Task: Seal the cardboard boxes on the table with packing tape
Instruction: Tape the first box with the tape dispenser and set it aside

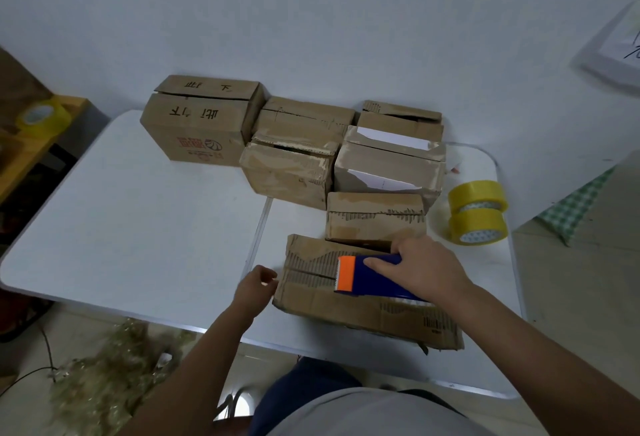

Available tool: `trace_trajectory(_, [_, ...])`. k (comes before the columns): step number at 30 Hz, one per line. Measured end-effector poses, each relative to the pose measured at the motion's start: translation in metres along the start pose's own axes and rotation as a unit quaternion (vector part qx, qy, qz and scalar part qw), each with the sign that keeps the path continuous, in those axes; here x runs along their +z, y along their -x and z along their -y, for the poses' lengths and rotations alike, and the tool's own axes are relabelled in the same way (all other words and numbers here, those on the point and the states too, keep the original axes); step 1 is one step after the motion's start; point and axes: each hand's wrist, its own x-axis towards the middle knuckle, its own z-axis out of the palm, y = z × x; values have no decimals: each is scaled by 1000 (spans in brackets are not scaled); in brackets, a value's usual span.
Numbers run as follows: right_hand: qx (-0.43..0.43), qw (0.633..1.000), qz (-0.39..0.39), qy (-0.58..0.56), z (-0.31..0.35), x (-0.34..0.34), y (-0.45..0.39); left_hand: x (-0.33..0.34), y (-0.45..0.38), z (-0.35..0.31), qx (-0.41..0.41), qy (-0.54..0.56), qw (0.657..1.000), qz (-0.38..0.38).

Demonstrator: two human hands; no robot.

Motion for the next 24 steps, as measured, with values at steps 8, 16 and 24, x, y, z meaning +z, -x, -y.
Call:
trace_trajectory(8, [2,1000,-4,-11,-3,2,-5,2,51,-44,103,-11,994,-20])
trace_trajectory(16, [-12,1000,-10,0,-3,2,-4,-12,31,-28,355,-334,871,65])
trace_trajectory(24, [7,1000,13,19,6,-3,-7,-9,-15,-41,460,-489,736,87])
